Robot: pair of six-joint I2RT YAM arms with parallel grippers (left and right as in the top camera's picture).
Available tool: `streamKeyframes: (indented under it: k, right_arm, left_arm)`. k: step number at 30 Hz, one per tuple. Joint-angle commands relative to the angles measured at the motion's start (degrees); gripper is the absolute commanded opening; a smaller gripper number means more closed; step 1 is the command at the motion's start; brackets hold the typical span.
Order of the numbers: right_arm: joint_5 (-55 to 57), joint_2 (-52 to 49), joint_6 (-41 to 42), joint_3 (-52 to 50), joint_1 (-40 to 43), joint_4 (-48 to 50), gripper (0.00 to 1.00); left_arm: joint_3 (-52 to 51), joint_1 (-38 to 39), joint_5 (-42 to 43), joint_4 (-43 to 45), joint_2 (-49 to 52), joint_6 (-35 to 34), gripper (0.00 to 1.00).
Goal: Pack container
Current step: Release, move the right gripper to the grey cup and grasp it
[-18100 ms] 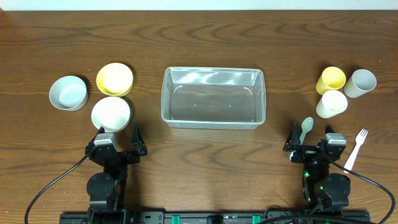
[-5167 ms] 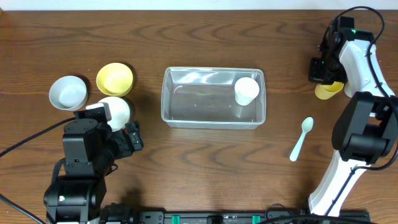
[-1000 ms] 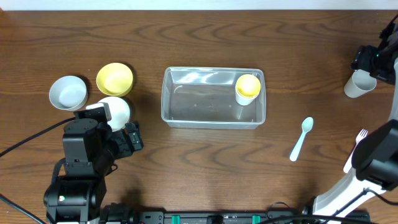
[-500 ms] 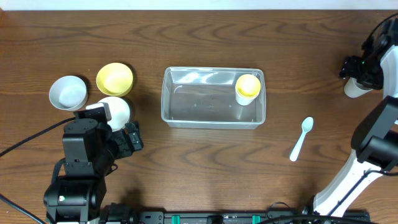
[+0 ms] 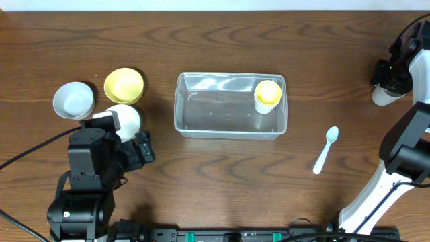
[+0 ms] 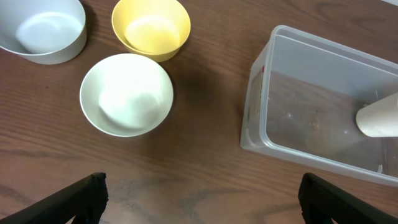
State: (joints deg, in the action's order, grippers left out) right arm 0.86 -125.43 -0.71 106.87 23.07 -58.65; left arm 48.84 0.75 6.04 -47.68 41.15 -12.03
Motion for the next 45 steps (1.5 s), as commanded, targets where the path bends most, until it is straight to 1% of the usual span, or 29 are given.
streamKeyframes:
  k: [1, 2, 5, 8, 9, 13, 16, 18, 21, 25, 27, 35, 37, 42, 45]
  right_arm:
    - [-0.28, -0.26, -0.26, -0.07, 0.17, -0.11, 0.52]
    - [-0.28, -0.26, -0.26, -0.07, 0.17, -0.26, 0.51]
    - [-0.28, -0.28, -0.26, -0.2, 0.17, -0.28, 0.44]
    - [-0.28, -0.28, -0.26, -0.22, 0.17, -0.46, 0.31]
    - [-0.28, -0.28, -0.24, -0.22, 0.17, -0.5, 0.29]
    - [-0.28, -0.28, -0.24, -0.24, 0.17, -0.7, 0.29]
    - [-0.28, -0.28, -0.24, -0.24, 0.17, -0.72, 0.23]
    - [-0.28, -0.28, -0.24, -0.24, 0.17, -0.72, 0.22]
    - [-0.28, -0.28, -0.24, -0.24, 0.17, -0.72, 0.17]
    - [-0.28, -0.28, -0.24, -0.24, 0.17, -0.87, 0.16]
    - [-0.28, -0.28, -0.24, -0.24, 0.17, -0.92, 0.13]
    - [-0.28, -0.28, -0.24, -0.24, 0.15, -0.96, 0.06]
    - [-0.28, -0.26, -0.24, -0.22, 0.15, -0.96, 0.01]
    - [-0.28, 0.42, -0.22, -0.22, -0.37, -1.27, 0.01]
    - [-0.28, 2.56, -0.26, -0.2, -1.73, -1.57, 0.01]
  left_arm:
    - [1.27, -0.33, 0.39, -0.11, 0.07, -0.28, 0.98]
    - [1.27, -0.31, 0.39, -0.11, 0.07, -0.28, 0.98]
    - [1.27, -0.33, 0.39, -0.13, 0.07, -0.28, 0.98]
    - [1.27, -0.33, 0.39, -0.15, 0.07, -0.28, 0.98]
    - [1.27, -0.33, 0.39, -0.15, 0.07, -0.28, 0.98]
    - [1.27, -0.33, 0.39, -0.15, 0.07, -0.28, 0.98]
    - [1.27, -0.33, 0.39, -0.26, 0.07, -0.28, 0.98]
    - [1.27, -0.31, 0.39, -0.28, 0.07, -0.28, 0.98]
    - [1.27, -0.33, 0.39, -0.28, 0.07, -0.28, 0.98]
    - [1.27, -0.33, 0.39, -0.26, 0.07, -0.28, 0.98]
    - [1.27, -0.33, 0.39, -0.28, 0.07, -0.28, 0.98]
    - [1.27, -0.33, 0.39, -0.28, 0.07, -0.28, 0.98]
    - [1.27, -0.33, 0.39, -0.28, 0.07, -0.28, 0.98]
    - [1.27, -0.33, 0.39, -0.28, 0.07, -0.28, 0.98]
    - [1.27, -0.33, 0.39, -0.26, 0.07, -0.28, 0.98]
